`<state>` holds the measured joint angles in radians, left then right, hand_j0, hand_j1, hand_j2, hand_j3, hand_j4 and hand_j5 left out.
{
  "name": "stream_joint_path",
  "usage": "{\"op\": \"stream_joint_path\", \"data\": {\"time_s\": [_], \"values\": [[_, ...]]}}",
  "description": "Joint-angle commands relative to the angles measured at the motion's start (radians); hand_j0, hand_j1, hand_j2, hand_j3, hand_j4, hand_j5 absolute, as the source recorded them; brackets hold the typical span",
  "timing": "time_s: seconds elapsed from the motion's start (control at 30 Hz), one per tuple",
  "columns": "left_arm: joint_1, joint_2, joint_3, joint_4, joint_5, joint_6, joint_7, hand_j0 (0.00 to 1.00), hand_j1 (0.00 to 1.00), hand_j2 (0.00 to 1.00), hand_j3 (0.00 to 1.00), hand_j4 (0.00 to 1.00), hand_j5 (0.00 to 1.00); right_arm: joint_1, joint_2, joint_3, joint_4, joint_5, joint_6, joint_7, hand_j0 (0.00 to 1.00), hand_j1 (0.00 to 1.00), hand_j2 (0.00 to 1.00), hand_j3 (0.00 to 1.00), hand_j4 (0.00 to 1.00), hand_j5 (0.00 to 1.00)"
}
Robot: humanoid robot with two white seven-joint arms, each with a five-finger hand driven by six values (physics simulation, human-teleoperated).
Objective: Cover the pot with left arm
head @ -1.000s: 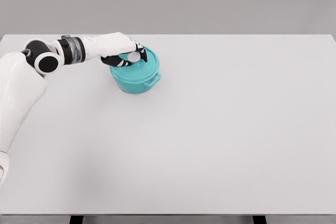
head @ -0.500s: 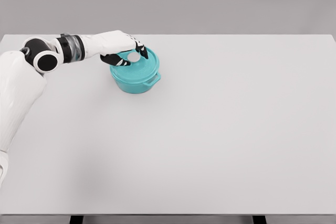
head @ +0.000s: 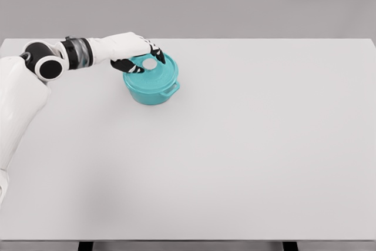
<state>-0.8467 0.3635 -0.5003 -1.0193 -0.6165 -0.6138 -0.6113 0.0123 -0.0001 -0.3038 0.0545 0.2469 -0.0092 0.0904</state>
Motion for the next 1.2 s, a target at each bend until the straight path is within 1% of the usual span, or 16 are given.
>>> {"op": "stream_joint_path", "data": {"time_s": [0.0, 0.13, 0.37, 0.43, 0.5, 0.6, 0.67, 0.77, 0.83, 0.87, 0.9, 0.97, 1.0, 1.1, 1.13, 1.17], "values": [[0.0, 0.002, 0.003, -0.001, 0.006, 0.003, 0.0, 0.69, 0.69, 0.69, 0.69, 0.69, 0.69, 0.0, 0.0, 0.0, -0.001, 0.0, 0.0, 0.0, 1.0, 1.0, 1.0, 1.0, 1.0, 1.0], [0.0, 0.005, 0.003, -0.001, 0.008, 0.003, 0.0, 0.72, 0.72, 0.72, 0.72, 0.72, 0.72, 0.0, 0.0, 0.0, 0.001, 0.0, 0.0, 0.0, 1.0, 1.0, 1.0, 1.0, 1.0, 1.0], [-0.003, 0.006, 0.003, -0.001, 0.011, 0.003, 0.0, 0.72, 0.72, 0.72, 0.72, 0.72, 0.72, 0.0, 0.0, 0.0, -0.001, 0.0, 0.0, 0.0, 1.0, 1.0, 1.0, 1.0, 1.0, 1.0], [-0.003, 0.026, 0.005, -0.004, 0.012, 0.003, 0.0, 0.72, 0.72, 0.72, 0.72, 0.72, 0.72, 0.0, 0.0, 0.0, 0.001, 0.0, 0.0, 0.0, 1.0, 1.0, 1.0, 1.0, 1.0, 1.0], [0.0, 0.038, 0.005, -0.035, 0.014, 0.003, 0.0, 0.72, 0.72, 0.72, 0.72, 0.72, 0.72, 0.0, 0.0, 0.0, -0.001, 0.0, 0.0, 0.0, 1.0, 1.0, 1.0, 1.0, 1.0, 1.0], [-0.002, 0.054, 0.005, -0.045, 0.015, 0.003, 0.0, 0.72, 0.72, 0.72, 0.72, 0.72, 0.72, 0.0, 0.0, 0.0, 0.001, 0.0, 0.0, 0.0, 1.0, 1.0, 1.0, 1.0, 1.0, 1.0], [-0.002, 0.072, 0.006, -0.085, 0.017, 0.003, 0.0, 0.72, 0.72, 0.72, 0.72, 0.72, 0.72, 0.0, 0.0, 0.0, 0.001, 0.0, 0.0, 0.0, 1.0, 1.0, 1.0, 1.0, 1.0, 1.0], [0.0, 0.1, 0.006, -0.114, 0.017, 0.003, 0.0, 0.72, 0.72, 0.72, 0.72, 0.72, 0.72, 0.0, 0.0, 0.0, 0.001, 0.0, 0.0, 0.0, 1.0, 1.0, 1.0, 1.0, 1.0, 1.0], [0.003, 0.156, 0.009, -0.165, 0.018, 0.003, 0.0, 0.78, 0.78, 0.78, 0.78, 0.78, 0.78, 0.0, 0.0, 0.0, 0.001, 0.0, 0.0, 0.0, 1.0, 1.0, 1.0, 1.0, 1.0, 1.0], [0.003, 0.208, 0.022, -0.194, 0.023, 0.003, 0.0, 0.84, 0.84, 0.84, 0.84, 0.84, 0.84, 0.0, 0.0, 0.0, 0.001, 0.0, 0.0, 0.0, 1.0, 1.0, 1.0, 1.0, 1.0, 1.0], [0.009, 0.224, 0.035, -0.2, 0.034, 0.003, 0.0, 0.84, 0.84, 0.84, 0.84, 0.84, 0.84, 0.0, 0.0, 0.0, 0.001, 0.0, 0.0, 0.0, 1.0, 1.0, 1.0, 1.0, 1.0, 1.0], [0.04, 0.299, 0.106, -0.212, 0.047, 0.003, 0.0, 1.0, 1.0, 1.0, 1.0, 1.0, 1.0, 0.0, 0.0, 0.0, 0.001, 0.0, 0.0, 0.0, 1.0, 1.0, 1.0, 1.0, 1.0, 1.0], [0.066, 0.331, 0.138, -0.213, 0.049, 0.003, 0.0, 1.0, 1.0, 1.0, 1.0, 1.0, 1.0, 0.0, 0.0, 0.0, 0.001, 0.0, 0.0, 0.0, 1.0, 1.0, 1.0, 1.0, 1.0, 1.0], [0.147, 0.339, 0.227, -0.211, 0.049, 0.003, 0.0, 1.0, 1.0, 1.0, 1.0, 1.0, 1.0, 0.0, 0.0, 0.0, 0.001, 0.0, 0.0, 0.0, 1.0, 1.0, 1.0, 1.0, 1.0, 1.0], [0.189, 0.339, 0.253, -0.209, 0.049, 0.003, 0.0, 1.0, 1.0, 1.0, 1.0, 1.0, 1.0, 0.0, 0.0, 0.0, 0.001, 0.0, 0.0, 0.0, 1.0, 1.0, 1.0, 1.0, 1.0, 1.0], [0.201, 0.339, 0.255, -0.202, 0.049, 0.003, 0.0, 1.0, 1.0, 1.0, 1.0, 1.0, 1.0, 0.0, 0.0, 0.0, -0.001, 0.0, 0.0, 0.0, 1.0, 1.0, 1.0, 1.0, 1.0, 1.0]]}}
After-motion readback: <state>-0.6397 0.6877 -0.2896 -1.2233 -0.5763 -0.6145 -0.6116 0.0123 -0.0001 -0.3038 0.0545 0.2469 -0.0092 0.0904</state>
